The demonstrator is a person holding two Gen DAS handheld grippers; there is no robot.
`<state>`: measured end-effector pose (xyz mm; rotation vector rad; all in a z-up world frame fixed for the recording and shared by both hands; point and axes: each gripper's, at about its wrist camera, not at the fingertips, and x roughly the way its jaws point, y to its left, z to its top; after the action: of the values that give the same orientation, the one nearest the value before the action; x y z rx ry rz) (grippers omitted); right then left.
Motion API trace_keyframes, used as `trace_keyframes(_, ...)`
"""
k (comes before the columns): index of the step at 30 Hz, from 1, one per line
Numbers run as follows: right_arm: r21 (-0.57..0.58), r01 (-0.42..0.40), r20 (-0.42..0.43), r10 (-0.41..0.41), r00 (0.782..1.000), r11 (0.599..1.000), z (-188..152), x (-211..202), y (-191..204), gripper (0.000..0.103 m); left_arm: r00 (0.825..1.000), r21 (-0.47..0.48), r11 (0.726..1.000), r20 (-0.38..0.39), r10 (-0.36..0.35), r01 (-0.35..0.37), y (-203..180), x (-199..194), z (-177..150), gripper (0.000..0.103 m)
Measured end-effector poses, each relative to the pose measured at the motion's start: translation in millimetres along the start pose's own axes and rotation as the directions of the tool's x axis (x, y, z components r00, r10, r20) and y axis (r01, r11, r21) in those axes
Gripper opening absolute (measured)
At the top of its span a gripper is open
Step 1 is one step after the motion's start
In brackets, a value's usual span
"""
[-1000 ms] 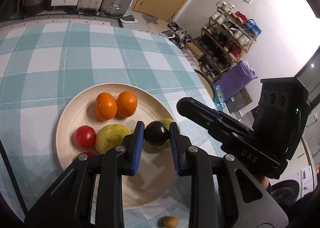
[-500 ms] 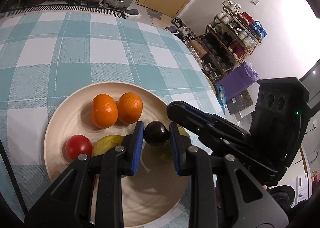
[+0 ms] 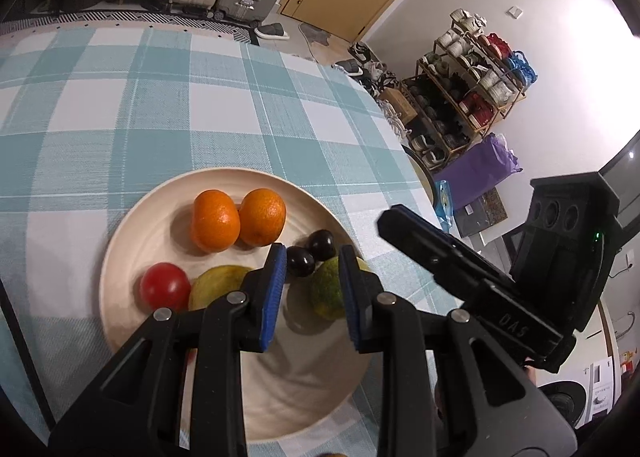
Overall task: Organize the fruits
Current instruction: 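Lower both plums onto the plate beside the lemon and open both grippers, then withdraw both grippers from the plate toward the two brown fruits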
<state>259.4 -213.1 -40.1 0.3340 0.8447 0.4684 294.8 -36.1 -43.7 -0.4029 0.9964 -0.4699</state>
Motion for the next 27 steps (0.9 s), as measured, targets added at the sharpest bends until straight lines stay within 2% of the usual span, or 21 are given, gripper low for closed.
trace_keyframes(3,0.004,-0.002,0.022,0.002,1.0,1.0,-1,-15,2,0.05,0.999,0.014,1.0,0.021,0.025,-0.025,-6,-14,-7,0.025)
trace_keyframes(7,-0.001,0.004,0.046,-0.004,0.999,1.0,-7,-34,7,0.058,0.997,0.048,0.997,0.047,0.065,-0.068,-17,-34,-21,0.03)
trace_keyframes(11,-0.007,0.009,0.066,-0.009,0.998,1.0,-16,-55,14,0.06,0.993,0.076,0.993,0.072,0.089,-0.095,-28,-52,-38,0.035)
trace_keyframes(14,-0.014,0.016,0.082,-0.014,0.996,1.0,-24,-69,21,0.067,0.99,0.09,0.989,0.088,0.107,-0.115,-34,-63,-50,0.036)
trace_keyframes(16,-0.025,0.016,0.094,-0.014,0.995,1.0,-30,-79,25,0.069,0.986,0.094,0.986,0.103,0.13,-0.139,-37,-69,-60,0.043)
trace_keyframes(18,-0.035,0.024,0.101,-0.02,0.995,0.999,-35,-86,29,0.069,0.982,0.093,0.983,0.114,0.149,-0.16,-40,-74,-68,0.058)
trace_keyframes(22,-0.045,0.033,0.117,-0.028,0.993,0.998,-47,-99,35,0.079,0.978,0.109,0.976,0.119,0.174,-0.187,-45,-79,-84,0.06)
trace_keyframes(25,-0.057,0.044,0.124,-0.037,0.992,0.997,-55,-105,40,0.086,0.971,0.104,0.97,0.122,0.206,-0.219,-46,-83,-94,0.075)
trace_keyframes(27,-0.063,0.044,0.123,-0.036,0.992,0.997,-62,-109,42,0.088,0.958,0.088,0.959,0.133,0.256,-0.269,-45,-87,-100,0.084)
